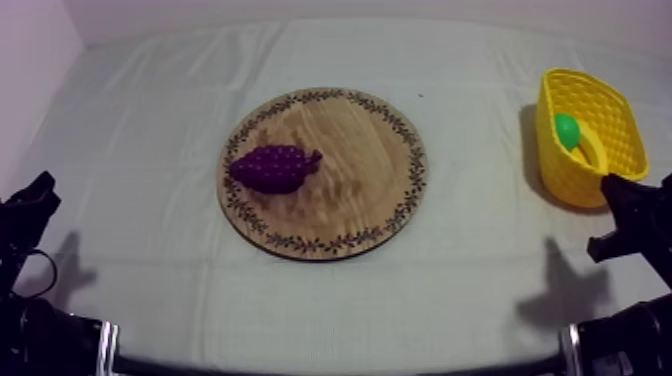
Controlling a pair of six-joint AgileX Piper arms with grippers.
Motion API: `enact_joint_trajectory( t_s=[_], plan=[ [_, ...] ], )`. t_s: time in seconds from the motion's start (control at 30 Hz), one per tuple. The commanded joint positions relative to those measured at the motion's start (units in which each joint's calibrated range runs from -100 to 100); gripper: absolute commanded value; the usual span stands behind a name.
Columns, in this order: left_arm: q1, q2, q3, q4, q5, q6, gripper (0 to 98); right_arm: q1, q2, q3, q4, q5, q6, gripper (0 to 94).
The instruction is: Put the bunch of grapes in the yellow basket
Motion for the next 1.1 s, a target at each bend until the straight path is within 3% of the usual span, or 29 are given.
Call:
enact_joint_trajectory(
  t_s=[0.0, 0.33, 0.67, 0.8, 1.0, 1.07],
  plan=[
    [0.0, 0.0, 0.0, 0.01, 0.0, 0.0, 0.0, 0.0, 0.0, 0.0, 0.0, 0.0, 0.0, 0.5],
    [0.0, 0.0, 0.0, 0.01, 0.0, 0.0, 0.0, -1.1, 0.0, 0.0, 0.0, 0.0, 0.2, 0.5],
    [0.0, 0.0, 0.0, 0.01, 0.0, 0.0, 0.0, -12.8, 0.0, 0.0, 0.0, 0.0, 0.4, 0.4],
    [0.0, 0.0, 0.0, 0.01, 0.0, 0.0, 0.0, -13.7, 0.0, 0.0, 0.0, 0.0, 3.1, 0.5],
    [0.0, 0.0, 0.0, 0.01, 0.0, 0.0, 0.0, -14.1, 0.2, -0.4, 0.2, -0.1, 1.6, 0.7],
    [0.0, 0.0, 0.0, 0.01, 0.0, 0.0, 0.0, -14.6, 1.4, -1.1, 1.5, -0.7, 0.4, 0.8]
  ],
)
